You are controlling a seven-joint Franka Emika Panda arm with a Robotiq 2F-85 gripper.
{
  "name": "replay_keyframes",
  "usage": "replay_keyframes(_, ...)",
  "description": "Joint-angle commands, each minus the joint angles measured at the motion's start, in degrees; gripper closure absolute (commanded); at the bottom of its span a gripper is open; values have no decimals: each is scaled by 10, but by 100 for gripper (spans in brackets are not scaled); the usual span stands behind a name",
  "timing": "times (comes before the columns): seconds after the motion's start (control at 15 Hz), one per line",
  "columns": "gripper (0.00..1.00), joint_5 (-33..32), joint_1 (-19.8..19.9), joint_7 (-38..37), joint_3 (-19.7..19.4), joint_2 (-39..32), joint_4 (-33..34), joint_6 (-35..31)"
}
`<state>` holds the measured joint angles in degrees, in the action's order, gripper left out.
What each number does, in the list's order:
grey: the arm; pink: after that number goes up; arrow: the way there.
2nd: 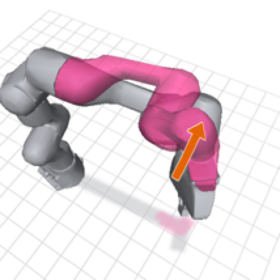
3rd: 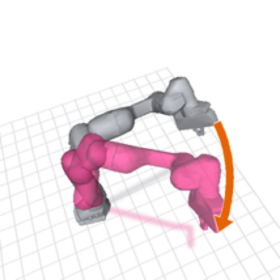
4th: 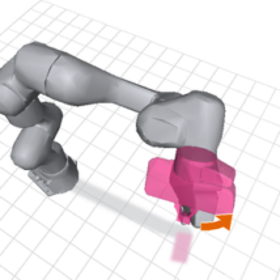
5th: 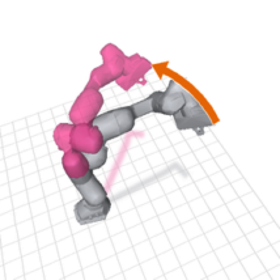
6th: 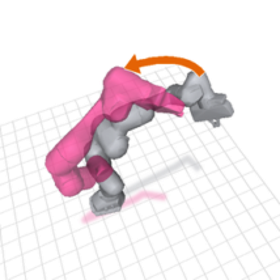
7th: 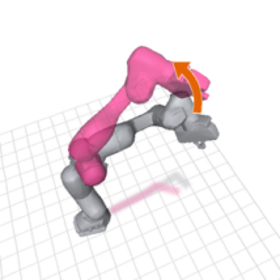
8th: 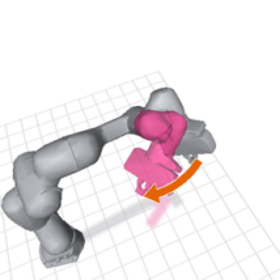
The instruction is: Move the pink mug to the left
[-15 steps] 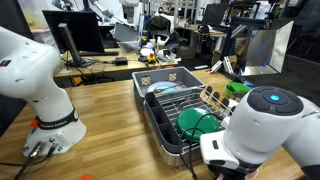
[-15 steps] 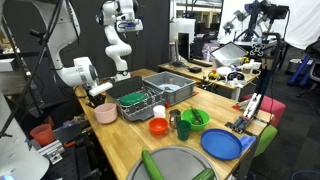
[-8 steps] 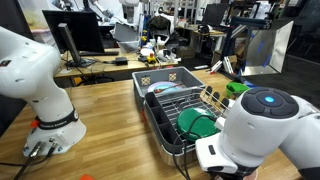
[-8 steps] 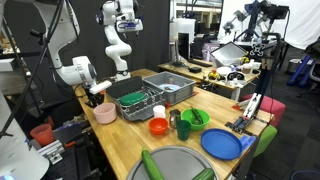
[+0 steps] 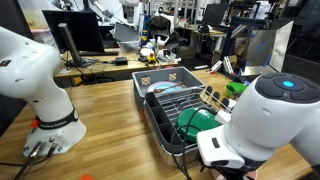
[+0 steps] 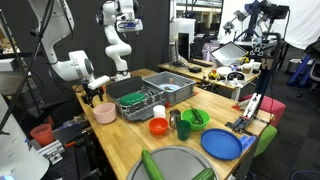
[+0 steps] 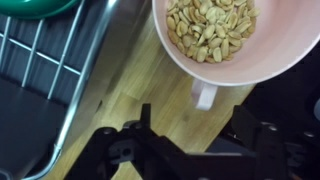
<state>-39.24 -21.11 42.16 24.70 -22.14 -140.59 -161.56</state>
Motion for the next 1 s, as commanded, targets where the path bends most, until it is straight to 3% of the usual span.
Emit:
replay_keyframes(0.0, 0, 77, 55, 39, 54, 51, -56, -5)
replay_keyframes(0.47, 0, 240, 120, 44, 81, 227, -186, -44)
replay_keyframes(0.6, 0, 304, 121, 49, 64, 275, -222, -54)
replay_keyframes(0.67, 0, 308, 123, 30, 50, 260, -184, -27)
replay_keyframes(0.87, 0, 459, 101, 74, 9, 287, -188, -13)
replay_keyframes(0.93, 0, 395, 118, 52, 26, 276, -186, -26)
